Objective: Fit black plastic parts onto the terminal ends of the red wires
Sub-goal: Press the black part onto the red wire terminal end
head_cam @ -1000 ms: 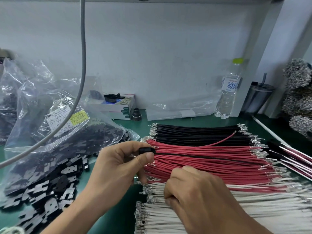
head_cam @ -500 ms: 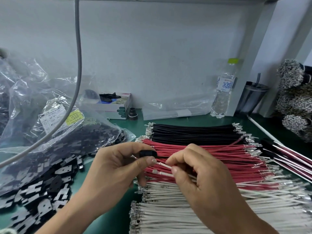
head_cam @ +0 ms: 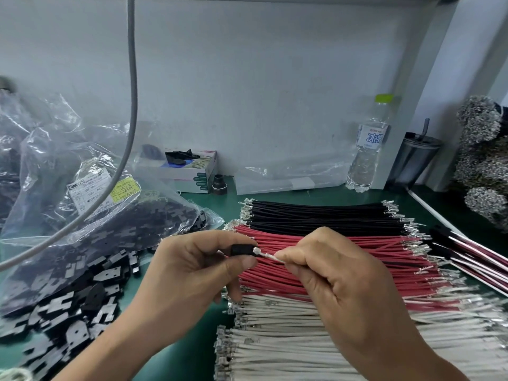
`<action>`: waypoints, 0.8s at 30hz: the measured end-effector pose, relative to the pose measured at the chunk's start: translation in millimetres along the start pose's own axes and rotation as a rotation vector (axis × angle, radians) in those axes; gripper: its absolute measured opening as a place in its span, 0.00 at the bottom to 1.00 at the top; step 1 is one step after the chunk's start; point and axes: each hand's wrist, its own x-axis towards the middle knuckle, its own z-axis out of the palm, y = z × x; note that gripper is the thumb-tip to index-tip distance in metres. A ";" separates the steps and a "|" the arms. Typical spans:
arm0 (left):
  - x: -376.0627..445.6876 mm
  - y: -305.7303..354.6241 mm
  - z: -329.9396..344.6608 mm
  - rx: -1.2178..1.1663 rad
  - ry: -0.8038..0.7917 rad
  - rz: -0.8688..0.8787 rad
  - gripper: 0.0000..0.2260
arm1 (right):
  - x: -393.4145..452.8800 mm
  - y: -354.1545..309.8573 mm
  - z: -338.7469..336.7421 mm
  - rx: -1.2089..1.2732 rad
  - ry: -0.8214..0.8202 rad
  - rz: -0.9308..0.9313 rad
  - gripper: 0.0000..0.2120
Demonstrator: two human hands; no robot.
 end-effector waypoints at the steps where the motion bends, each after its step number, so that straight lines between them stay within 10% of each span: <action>1: -0.2 0.7 0.1 0.001 0.001 -0.001 0.08 | 0.0 -0.1 -0.1 -0.047 0.002 -0.031 0.08; 12: -1.0 5.1 -2.0 -0.061 -0.060 -0.053 0.09 | 1.6 2.0 -4.2 -0.384 0.066 -0.202 0.06; 24: -0.9 6.8 -2.2 -0.103 -0.130 -0.115 0.07 | 1.8 3.0 5.6 -0.153 0.083 -0.063 0.12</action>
